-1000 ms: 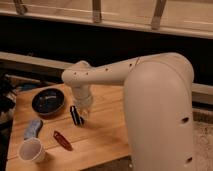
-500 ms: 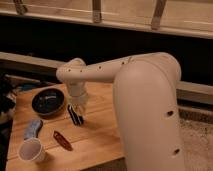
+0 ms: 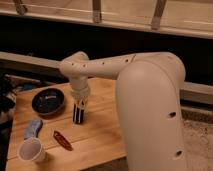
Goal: Knock the eraser over
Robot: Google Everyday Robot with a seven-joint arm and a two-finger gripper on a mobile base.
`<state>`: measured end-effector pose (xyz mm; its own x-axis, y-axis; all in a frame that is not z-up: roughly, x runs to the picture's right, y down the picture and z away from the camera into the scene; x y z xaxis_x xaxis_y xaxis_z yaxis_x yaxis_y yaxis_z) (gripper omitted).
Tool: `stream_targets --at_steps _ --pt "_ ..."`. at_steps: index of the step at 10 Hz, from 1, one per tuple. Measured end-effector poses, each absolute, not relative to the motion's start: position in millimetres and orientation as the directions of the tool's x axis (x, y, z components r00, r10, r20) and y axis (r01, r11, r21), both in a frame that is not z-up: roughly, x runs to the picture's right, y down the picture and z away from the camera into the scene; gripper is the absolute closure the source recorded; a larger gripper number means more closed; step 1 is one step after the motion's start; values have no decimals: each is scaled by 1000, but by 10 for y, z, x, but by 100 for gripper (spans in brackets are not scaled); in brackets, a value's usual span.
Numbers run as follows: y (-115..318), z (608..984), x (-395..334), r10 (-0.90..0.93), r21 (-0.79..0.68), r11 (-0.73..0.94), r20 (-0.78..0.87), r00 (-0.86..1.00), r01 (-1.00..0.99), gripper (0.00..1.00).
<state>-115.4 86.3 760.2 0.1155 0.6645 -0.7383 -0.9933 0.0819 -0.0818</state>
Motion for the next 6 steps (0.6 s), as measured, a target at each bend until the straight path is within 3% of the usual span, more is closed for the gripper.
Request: stream_targets --at_steps 6 --pt "912 7716 -1159 669 -80 93 -733 122 -992 100"
